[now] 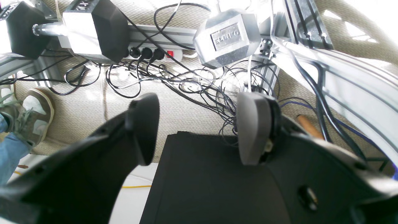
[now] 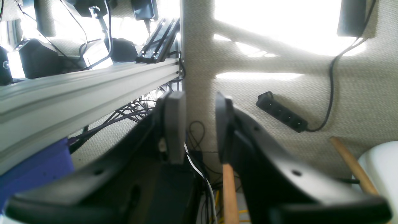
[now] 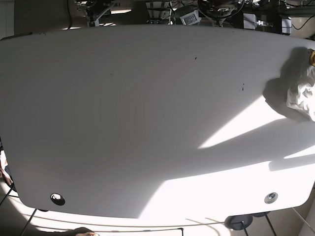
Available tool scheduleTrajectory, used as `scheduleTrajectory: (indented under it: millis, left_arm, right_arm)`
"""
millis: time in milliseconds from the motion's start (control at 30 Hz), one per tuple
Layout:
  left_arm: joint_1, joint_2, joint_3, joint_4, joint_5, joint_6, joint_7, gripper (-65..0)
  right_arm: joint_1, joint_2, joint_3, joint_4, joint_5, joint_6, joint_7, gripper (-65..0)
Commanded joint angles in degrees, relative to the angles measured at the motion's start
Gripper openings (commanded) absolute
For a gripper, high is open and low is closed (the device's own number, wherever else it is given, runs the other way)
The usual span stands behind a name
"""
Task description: Fold the T-shirt properly
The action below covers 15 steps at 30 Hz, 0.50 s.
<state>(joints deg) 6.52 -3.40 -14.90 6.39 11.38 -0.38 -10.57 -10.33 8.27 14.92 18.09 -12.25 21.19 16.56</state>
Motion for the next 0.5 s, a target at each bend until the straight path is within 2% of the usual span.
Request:
scheduleTrajectory:
  millis: [33,433,500]
  left_arm:
    - [0.50,-0.34,0.34,0.34,-0.16,0.30,-0.33,-29.5]
    - [0.17,0.00,-0.16,1.13,-0.14,0.26,-0.36,-29.9]
    - [0.17,-0.01,-0.10,0.84,0.01,0.19,-0.66,-29.7]
  right_arm:
    - [-0.20,0.72,-0.13,0.28,-0.15,0.33,0.97,-49.1]
    - [2.03,0.28,-0.15,-0.10,-0.43,-1.56,-2.64,-49.3]
    - [1.80,0.29,-0.24,-0.05,-0.52,-1.31,-2.54,-49.2]
